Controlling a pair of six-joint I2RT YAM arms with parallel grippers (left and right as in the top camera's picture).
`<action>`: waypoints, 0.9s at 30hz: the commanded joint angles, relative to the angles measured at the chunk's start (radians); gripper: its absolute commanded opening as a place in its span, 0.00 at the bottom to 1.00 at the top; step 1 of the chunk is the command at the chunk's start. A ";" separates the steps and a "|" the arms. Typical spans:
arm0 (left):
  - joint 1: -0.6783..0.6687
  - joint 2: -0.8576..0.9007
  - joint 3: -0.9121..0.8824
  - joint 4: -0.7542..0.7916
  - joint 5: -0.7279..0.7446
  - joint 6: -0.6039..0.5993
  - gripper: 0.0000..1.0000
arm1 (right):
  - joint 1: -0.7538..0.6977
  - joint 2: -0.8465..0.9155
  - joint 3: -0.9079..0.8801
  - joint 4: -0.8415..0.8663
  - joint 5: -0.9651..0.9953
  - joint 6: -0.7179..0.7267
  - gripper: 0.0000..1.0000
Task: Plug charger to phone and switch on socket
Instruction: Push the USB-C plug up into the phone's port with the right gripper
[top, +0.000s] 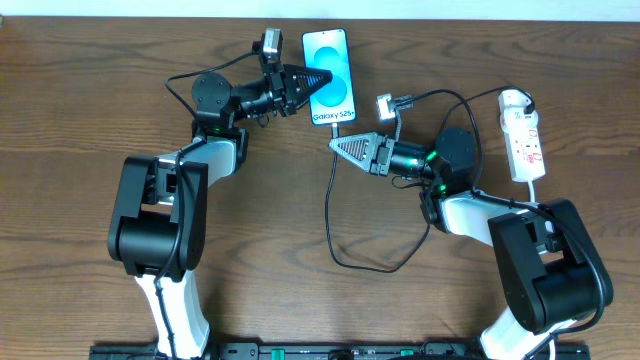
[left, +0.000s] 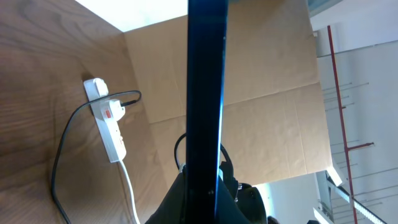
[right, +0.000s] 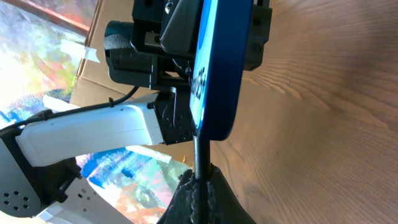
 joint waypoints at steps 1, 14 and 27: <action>-0.011 -0.017 -0.003 0.017 0.122 0.025 0.07 | -0.003 0.008 0.022 0.010 0.096 0.009 0.01; -0.011 -0.017 -0.003 0.017 0.177 0.029 0.07 | -0.028 0.008 0.022 0.010 0.107 0.016 0.01; -0.011 -0.017 -0.003 0.017 0.257 0.040 0.07 | -0.038 0.008 0.023 0.010 0.147 0.012 0.01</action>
